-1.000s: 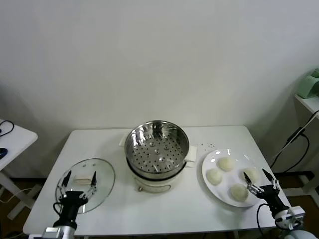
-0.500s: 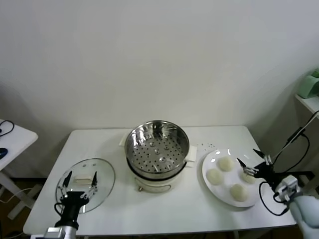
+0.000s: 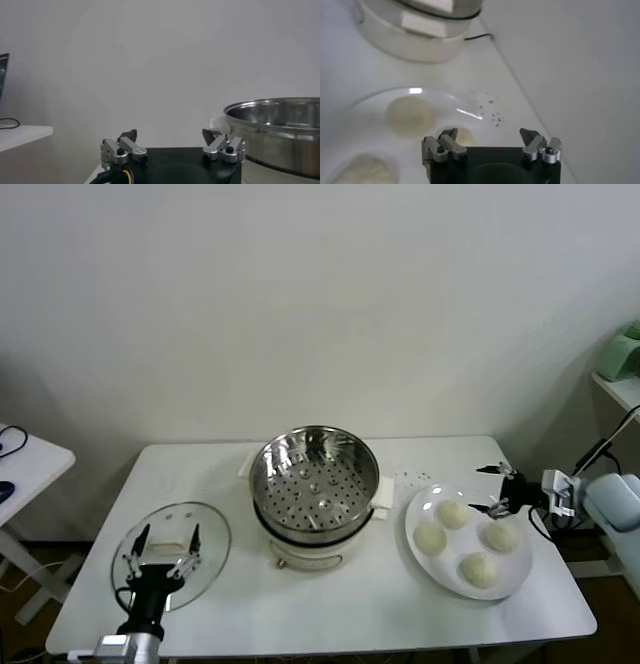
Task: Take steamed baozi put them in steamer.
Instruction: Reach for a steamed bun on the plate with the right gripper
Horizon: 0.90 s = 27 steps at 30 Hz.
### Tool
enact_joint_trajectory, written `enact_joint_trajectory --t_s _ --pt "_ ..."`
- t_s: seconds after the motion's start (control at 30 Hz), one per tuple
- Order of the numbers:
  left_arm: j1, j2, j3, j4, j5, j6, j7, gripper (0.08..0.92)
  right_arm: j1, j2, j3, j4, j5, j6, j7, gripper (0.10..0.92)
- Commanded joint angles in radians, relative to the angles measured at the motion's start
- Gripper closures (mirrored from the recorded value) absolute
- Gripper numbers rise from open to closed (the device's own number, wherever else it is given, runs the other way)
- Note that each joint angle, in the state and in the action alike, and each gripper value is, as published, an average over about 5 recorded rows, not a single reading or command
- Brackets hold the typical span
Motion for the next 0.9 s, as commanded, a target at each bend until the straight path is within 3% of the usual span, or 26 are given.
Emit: enact_joint_trajectory --t_s 0.03,0.43,0.9 --pt "-0.021 0.003 -0.004 0.002 -0.006 0.018 -0.002 0.177 0.557 0.047 -0.652 -0.239 -0.092 0.061 -0.258 0.203" --pt "-0.05 0.017 -0.016 0.011 -0.041 0.045 -0.004 0.177 0.514 0.277 -0.697 -0.422 -0.196 0.087 -0.236 0.203" --pt "-0.058 0.019 -0.02 0.03 -0.048 0.047 -0.006 0.177 0.472 0.347 -0.588 -0.509 -0.266 0.115 -0.179 0.203"
